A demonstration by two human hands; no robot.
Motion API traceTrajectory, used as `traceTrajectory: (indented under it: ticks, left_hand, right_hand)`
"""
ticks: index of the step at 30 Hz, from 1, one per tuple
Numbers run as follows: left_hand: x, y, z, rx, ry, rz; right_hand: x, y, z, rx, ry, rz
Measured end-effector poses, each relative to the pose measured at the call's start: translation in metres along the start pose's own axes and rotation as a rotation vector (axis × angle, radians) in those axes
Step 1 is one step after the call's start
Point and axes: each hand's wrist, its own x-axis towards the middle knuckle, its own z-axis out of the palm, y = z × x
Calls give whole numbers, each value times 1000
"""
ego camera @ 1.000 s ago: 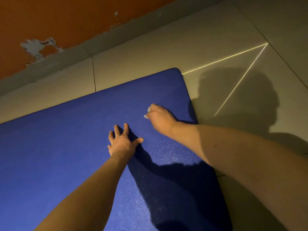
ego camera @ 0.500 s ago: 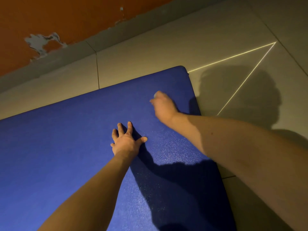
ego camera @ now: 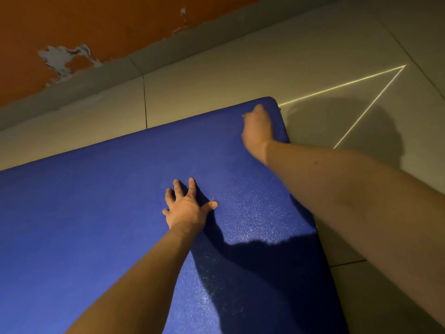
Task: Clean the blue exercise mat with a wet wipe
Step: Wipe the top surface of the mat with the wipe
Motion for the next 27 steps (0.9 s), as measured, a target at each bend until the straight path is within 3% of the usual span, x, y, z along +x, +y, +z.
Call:
traceTrajectory:
  ticks: [5,8,10,12,16,23,27]
  left_hand:
    - [-1,-1,0,-10,11,5]
    - [-2,-1,1,1,11,10]
    - [-2,-1,1,4,16,13]
    - [-3,-1,1,-2,15,14]
    - [-3,0,1,0,14,17]
    - [-3,1,-1,-8,5,7]
    - [-4,0,-1,-13,3,11]
  right_hand:
    - [-15,-23,22,-18,-171,-299]
    - [20,14,4,-122,-107,-244]
    - [39,42,-13,-237,29,-121]
    - [46,56,-26,-130,76,58]
    - [53,32,-15,3,94,134]
    - [24,-54,30,113,-197,-192]
    - [45,-15,13,33,-94,-151]
